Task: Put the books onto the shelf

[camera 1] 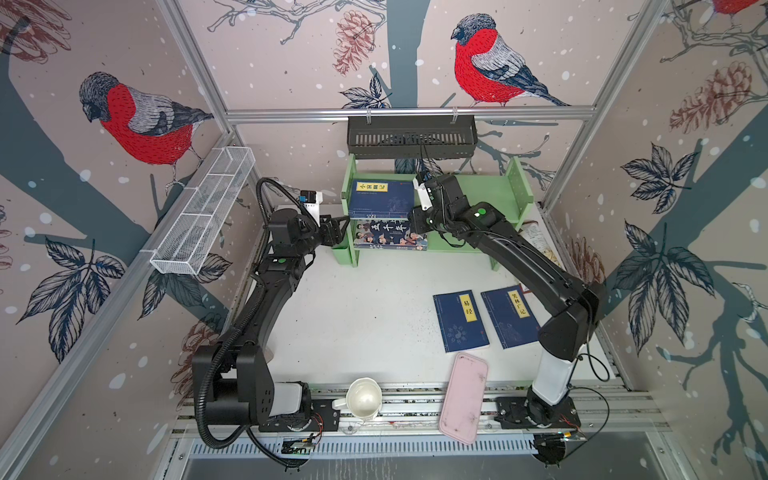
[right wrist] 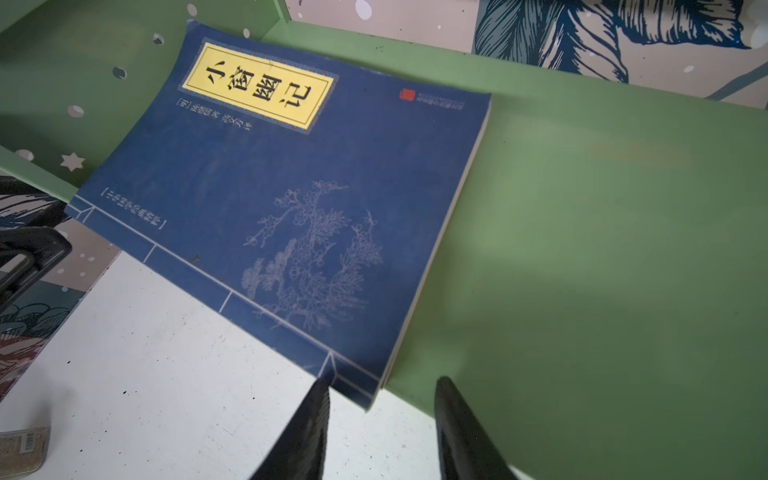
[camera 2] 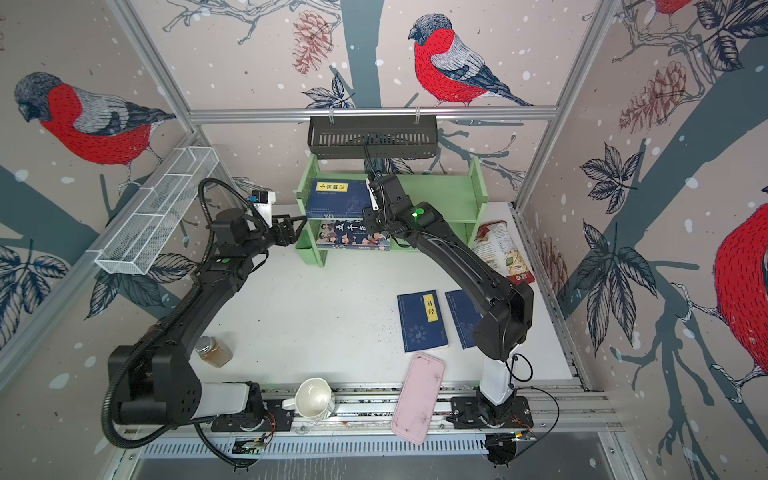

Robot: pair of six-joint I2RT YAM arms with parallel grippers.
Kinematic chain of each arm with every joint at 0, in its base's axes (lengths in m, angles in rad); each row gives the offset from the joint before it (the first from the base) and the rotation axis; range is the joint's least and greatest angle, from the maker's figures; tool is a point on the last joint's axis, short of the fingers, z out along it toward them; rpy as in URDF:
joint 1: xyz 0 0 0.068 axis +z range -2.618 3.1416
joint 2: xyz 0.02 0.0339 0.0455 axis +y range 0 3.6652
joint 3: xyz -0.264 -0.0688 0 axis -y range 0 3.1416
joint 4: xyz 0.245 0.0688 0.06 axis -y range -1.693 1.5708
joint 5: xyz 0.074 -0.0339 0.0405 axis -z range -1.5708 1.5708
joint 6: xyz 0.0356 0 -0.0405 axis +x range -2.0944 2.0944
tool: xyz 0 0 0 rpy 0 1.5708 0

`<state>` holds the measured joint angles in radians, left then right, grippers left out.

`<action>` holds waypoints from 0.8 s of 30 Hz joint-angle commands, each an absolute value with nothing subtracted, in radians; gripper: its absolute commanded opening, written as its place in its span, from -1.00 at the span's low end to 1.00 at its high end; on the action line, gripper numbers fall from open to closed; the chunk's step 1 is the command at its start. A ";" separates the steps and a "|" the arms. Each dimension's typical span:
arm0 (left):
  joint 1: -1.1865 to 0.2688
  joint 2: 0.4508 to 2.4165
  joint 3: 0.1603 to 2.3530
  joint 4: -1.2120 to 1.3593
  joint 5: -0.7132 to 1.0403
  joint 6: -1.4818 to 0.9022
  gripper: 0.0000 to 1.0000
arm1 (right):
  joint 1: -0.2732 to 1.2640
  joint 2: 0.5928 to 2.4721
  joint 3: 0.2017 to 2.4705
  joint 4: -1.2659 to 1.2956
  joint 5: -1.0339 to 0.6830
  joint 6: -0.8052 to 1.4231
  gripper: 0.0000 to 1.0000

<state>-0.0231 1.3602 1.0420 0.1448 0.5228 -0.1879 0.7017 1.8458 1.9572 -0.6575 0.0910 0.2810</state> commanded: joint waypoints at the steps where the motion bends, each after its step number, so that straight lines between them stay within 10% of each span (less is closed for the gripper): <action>1: -0.023 1.364 1.049 0.173 0.535 -0.193 0.40 | 0.702 1.858 1.974 -0.672 0.112 0.262 -0.14; 24: -0.023 1.298 1.052 0.080 0.537 -0.193 0.40 | 0.664 1.736 1.862 -0.573 -0.043 0.344 0.01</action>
